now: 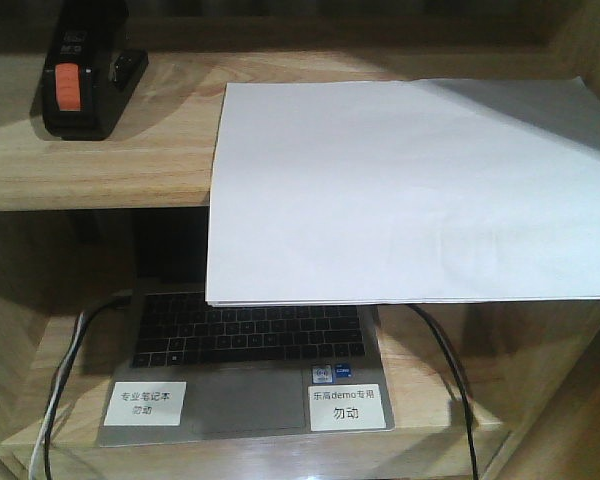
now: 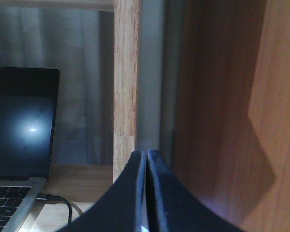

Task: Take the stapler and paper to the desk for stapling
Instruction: 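Move the left gripper toward the black stapler on the shelf, then close the left gripper on the black stapler and lift it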

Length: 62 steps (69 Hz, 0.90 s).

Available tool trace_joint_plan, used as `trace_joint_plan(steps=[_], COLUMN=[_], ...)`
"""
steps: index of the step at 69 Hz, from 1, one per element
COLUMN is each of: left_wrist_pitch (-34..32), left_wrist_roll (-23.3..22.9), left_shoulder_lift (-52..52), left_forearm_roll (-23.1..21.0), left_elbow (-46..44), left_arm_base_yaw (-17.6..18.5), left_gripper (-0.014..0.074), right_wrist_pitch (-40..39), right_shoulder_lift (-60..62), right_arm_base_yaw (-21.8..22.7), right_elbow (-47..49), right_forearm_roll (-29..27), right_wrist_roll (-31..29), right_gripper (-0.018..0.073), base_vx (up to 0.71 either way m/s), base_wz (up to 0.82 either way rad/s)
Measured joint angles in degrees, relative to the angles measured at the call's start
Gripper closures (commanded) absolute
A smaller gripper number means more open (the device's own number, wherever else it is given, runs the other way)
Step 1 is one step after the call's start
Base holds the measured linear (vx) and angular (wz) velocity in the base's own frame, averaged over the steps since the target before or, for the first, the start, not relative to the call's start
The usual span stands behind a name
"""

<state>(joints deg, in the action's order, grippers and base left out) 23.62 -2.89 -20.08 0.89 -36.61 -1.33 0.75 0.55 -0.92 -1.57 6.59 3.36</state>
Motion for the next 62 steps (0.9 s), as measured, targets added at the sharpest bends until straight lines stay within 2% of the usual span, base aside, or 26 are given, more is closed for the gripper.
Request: trace_joint_plan(steps=[11, 17, 26, 44, 62], left_wrist_pitch=[-1.9, -2.6, -4.1, -9.6, -6.8], left_wrist_roll=[0.0, 0.0, 0.4, 3.9, 4.2], left_shoulder_lift=[0.0, 0.0, 0.0, -1.5, -14.1], left_forearm_roll=[-0.2, -0.3, -0.4, -0.4, -1.5], left_elbow=[0.0, 0.0, 0.0, -0.8, -10.4], left_arm_base_yaw=[0.0, 1.3, 6.1, 15.2, 22.4], left_gripper=[0.0014, 0.0031, 0.0052, 0.0064, 0.0064], right_wrist_pitch=[0.0, 0.0, 0.0, 0.0, 0.0], right_shoulder_lift=[0.0, 0.0, 0.0, 0.0, 0.0], right_arm_base_yaw=[0.0, 0.0, 0.0, 0.0, 0.0], right_elbow=[0.0, 0.0, 0.0, 0.0, 0.0], right_forearm_roll=[0.0, 0.0, 0.0, 0.0, 0.0], right_wrist_roll=[0.0, 0.0, 0.0, 0.0, 0.0], right_gripper=[0.0569, 0.0569, 0.0569, 0.0569, 0.0569], base_vx=[0.0, 0.0, 0.0, 0.0, 0.0], base_wz=[0.0, 0.0, 0.0, 0.0, 0.0])
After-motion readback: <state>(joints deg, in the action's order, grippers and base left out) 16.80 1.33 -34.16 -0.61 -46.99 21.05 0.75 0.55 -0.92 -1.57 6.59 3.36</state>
